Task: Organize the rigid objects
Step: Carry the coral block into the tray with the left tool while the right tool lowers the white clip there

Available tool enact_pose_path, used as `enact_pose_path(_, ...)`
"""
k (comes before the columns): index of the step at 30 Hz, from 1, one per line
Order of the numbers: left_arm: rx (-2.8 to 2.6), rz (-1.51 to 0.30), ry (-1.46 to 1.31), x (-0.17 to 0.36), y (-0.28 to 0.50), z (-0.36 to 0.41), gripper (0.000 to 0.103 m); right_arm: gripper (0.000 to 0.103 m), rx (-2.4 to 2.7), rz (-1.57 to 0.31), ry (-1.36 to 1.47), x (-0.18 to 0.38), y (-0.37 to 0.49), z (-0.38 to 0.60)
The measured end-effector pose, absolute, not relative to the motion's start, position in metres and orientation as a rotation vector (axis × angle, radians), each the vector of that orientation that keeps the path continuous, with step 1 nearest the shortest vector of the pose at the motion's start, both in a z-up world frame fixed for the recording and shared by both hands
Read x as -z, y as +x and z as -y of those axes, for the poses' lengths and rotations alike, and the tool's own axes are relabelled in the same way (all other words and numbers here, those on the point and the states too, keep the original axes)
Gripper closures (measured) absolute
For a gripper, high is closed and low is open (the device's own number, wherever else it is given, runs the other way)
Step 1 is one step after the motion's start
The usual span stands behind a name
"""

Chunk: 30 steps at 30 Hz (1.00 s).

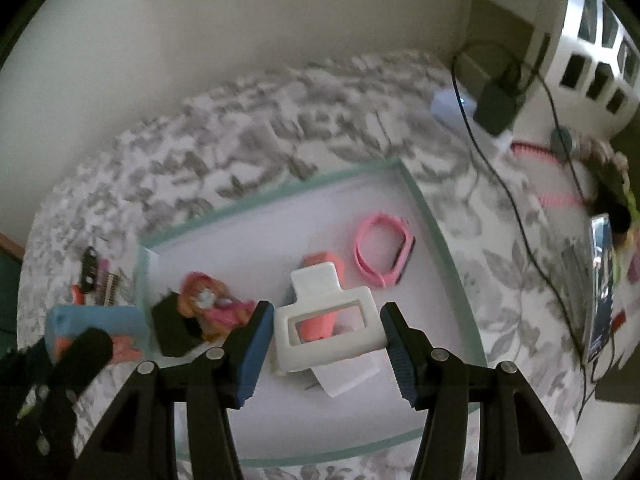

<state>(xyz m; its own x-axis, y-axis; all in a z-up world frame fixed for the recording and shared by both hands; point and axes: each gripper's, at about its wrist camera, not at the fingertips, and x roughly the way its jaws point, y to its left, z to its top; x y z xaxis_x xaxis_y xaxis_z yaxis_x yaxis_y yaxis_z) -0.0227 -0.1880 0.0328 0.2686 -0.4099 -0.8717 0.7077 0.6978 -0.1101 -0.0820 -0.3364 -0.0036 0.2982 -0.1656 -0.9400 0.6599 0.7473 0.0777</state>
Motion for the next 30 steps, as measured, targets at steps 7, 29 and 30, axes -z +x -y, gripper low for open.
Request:
enact_pose_path(7, 0.788, -1.13, 0.346, -0.01, -0.025, 0.198, 0.068, 0.045, 0.612, -1.179, 0.521, 0.017, -0.085, 0.343)
enact_pose_path(29, 0.794, -1.217, 0.337, 0.018, -0.024, 0.208, 0.068, 0.045, 0.69, -1.239, 0.586, 0.044, -0.095, 0.365)
enact_pose_path(30, 0.796, -1.22, 0.331, 0.019, -0.023, 0.208, 0.068, 0.045, 0.689, -1.239, 0.585, 0.044, -0.095, 0.365)
